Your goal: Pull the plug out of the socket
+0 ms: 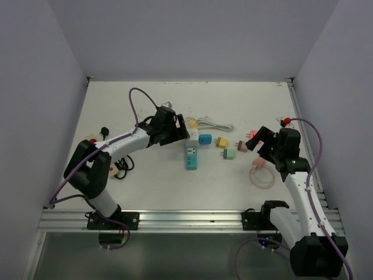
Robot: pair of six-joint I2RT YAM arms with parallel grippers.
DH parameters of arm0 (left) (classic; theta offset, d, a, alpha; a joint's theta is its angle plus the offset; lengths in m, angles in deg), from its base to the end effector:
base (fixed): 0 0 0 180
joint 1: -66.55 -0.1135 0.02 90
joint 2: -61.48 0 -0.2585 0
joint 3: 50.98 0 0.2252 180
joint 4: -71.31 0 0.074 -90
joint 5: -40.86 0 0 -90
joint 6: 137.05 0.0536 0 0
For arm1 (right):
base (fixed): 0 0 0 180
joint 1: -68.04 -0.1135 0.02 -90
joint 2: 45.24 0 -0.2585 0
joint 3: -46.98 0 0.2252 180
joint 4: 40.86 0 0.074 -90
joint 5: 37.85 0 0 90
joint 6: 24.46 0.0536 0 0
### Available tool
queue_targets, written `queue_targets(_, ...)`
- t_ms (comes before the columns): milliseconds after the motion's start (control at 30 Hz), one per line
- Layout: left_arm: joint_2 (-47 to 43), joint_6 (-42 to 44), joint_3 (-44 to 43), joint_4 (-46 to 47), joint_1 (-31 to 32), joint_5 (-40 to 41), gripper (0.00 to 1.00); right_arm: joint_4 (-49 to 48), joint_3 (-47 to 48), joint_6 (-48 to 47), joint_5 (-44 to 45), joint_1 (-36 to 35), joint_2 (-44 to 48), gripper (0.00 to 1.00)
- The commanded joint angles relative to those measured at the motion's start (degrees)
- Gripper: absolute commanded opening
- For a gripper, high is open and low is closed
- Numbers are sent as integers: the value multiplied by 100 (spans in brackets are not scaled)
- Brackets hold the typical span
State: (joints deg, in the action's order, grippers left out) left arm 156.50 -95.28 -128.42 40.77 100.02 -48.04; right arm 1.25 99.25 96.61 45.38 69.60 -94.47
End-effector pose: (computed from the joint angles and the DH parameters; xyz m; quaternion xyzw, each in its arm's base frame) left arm 0.2863 -0.1880 0.2080 -0.1234 0.9257 -0.2270 0.2762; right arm 0.1750 0.0016 0.2410 0.2288 0.8721 0.1609 0.4015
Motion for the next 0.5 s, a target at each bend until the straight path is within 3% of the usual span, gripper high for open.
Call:
queue_targets(0, -317, 129, 56, 94, 176, 30, 89, 191, 256, -119, -325, 11, 168, 97)
queue_targets(267, -652, 296, 100, -450, 1002, 1531, 91, 94, 45, -92, -528, 20, 274, 97)
queue_targets(467, -38, 147, -119, -1004, 1749, 2262, 90, 85, 1, -92, -571, 20, 397, 97)
